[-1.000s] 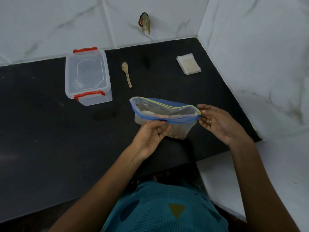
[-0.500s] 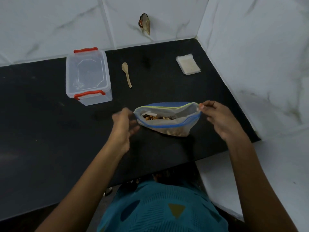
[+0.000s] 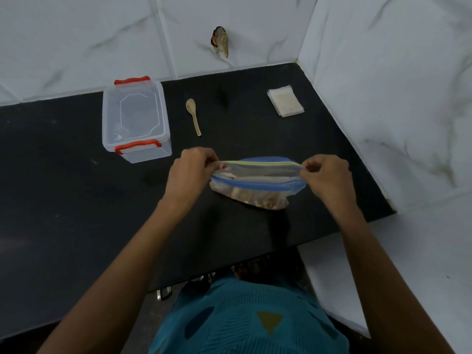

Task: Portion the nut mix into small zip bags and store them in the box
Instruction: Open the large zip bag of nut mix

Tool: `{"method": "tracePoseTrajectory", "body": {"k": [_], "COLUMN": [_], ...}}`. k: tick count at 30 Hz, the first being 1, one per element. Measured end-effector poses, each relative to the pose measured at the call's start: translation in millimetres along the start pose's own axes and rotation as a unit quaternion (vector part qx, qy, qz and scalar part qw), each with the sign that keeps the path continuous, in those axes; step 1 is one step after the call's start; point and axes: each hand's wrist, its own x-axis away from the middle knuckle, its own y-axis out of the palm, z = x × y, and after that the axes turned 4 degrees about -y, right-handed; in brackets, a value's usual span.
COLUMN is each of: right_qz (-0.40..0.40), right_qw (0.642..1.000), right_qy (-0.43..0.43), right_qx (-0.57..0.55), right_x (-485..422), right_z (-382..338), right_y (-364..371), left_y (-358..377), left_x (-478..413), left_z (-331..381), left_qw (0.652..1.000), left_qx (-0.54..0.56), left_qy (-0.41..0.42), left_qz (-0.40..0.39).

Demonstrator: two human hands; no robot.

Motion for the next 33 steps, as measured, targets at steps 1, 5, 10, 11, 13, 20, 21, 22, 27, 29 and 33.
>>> {"method": "tracePoseTrajectory", "body": {"k": [1, 5, 10, 11, 13, 20, 21, 22, 27, 29, 33], "right_qz": [-0.016, -0.086, -0.086, -0.072, -0.049, -0.078, -0.1, -0.12, -0.23, -0.26, -0.253], "right_qw": [1.0, 0.983, 0.966, 0.972, 0.987, 0.996, 0.995, 0.992, 0.961, 0.94, 0.832], "right_qy": [-0.004, 0.023, 0.049, 0.043, 0.026, -0.033, -0.029, -0.021, 0.017, 0.045, 0.176], "right_qx": [0.007, -0.159, -0.238, -0.221, -0.151, 0.028, 0.01, -0.021, -0.152, -0.217, -0.461], "right_x": [-1, -10, -16, -16, -13, -7, -9, -10, -15, -17, -23], "right_z": [1, 2, 5, 5, 3, 4, 4, 6, 7, 12, 28], "right_y": [-3, -12, -12, -10, -4, -4, -6, -8, -15, -12, 1], "left_y": [-1, -8, -12, -11, -8, -2, -3, -4, -15, -15, -8], "left_x": [0, -4, -6, -5, -4, 4, 3, 3, 4, 3, 1], "left_z": [-1, -4, -4, -4, -4, -6, -6, -6, -3, -3, -9], "left_qw": [1.0, 0.999, 0.98, 0.976, 0.98, 0.997, 0.998, 0.997, 0.991, 0.991, 0.95], "left_qx": [-0.011, 0.035, 0.183, 0.194, 0.175, 0.068, 0.069, 0.08, 0.106, 0.083, 0.227], "left_qy": [0.012, 0.029, -0.033, -0.046, -0.054, -0.008, -0.006, -0.008, 0.013, 0.017, -0.111], "left_qz": [0.01, 0.028, -0.078, -0.086, -0.081, -0.02, -0.014, -0.014, -0.081, -0.105, -0.182]}}
